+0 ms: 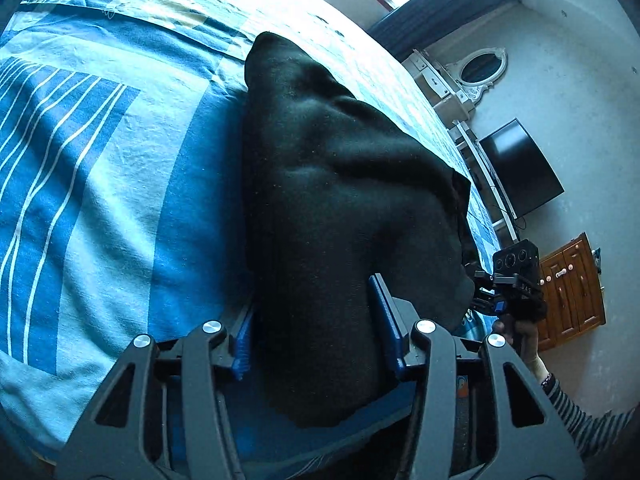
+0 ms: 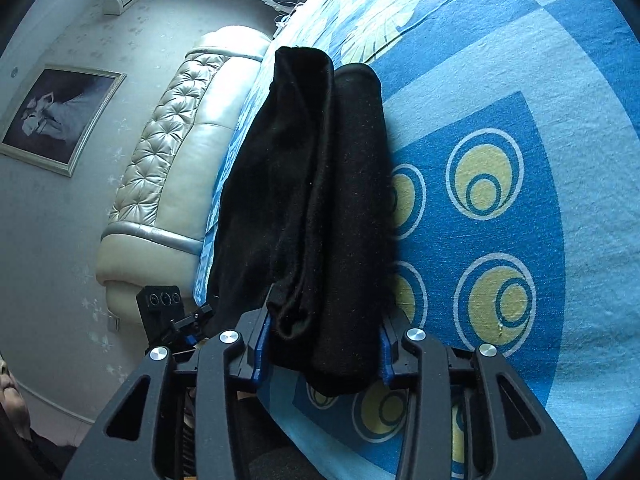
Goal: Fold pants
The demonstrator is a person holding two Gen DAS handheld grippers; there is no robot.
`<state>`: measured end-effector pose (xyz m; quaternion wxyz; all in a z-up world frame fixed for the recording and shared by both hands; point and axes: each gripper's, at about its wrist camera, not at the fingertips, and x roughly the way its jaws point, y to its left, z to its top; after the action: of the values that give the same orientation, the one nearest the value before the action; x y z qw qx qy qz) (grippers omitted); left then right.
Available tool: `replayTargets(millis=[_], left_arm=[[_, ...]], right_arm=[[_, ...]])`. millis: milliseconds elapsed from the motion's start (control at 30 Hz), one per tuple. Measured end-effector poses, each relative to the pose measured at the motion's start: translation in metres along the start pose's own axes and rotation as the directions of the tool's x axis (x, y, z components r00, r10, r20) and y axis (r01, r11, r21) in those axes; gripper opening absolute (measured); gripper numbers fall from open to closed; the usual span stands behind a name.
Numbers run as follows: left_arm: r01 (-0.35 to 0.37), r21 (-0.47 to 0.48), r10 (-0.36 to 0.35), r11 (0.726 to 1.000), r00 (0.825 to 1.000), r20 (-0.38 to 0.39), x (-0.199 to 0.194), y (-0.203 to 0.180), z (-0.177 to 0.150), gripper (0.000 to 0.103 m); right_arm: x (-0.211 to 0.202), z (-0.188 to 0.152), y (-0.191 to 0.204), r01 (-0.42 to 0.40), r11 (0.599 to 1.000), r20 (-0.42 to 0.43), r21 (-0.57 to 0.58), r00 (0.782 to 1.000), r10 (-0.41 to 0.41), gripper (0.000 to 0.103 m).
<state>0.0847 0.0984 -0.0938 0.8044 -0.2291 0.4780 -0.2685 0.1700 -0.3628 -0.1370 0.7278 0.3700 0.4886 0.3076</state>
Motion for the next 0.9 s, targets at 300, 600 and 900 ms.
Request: replayTargets(millis=[300,600,900], left_arm=[[0.009,-0.006,-0.009,1.000,1.000,-0.003,-0.002,0.003,0.000,0.052],[0.016,0.006,-0.016,1.000,1.000,0.006,0.001,-0.006,0.001,0.091],[-0.224,0.058,0.224,0.973,0.974,-0.002,0.006,-0.034,-0.006,0.098]], right_arm=[[-0.003,-0.002,-0.006,-0.012,1.000,0.017,-0.001,1.000,0.012,0.040],[-0.009,-0.005,-0.008,-0.047,0.999,0.052,0.018,0.998,0.046,0.049],[-0.027,-0.018,-0.011,-0.085,0.995,0.111,0.054,0.991,0.079,0.064]])
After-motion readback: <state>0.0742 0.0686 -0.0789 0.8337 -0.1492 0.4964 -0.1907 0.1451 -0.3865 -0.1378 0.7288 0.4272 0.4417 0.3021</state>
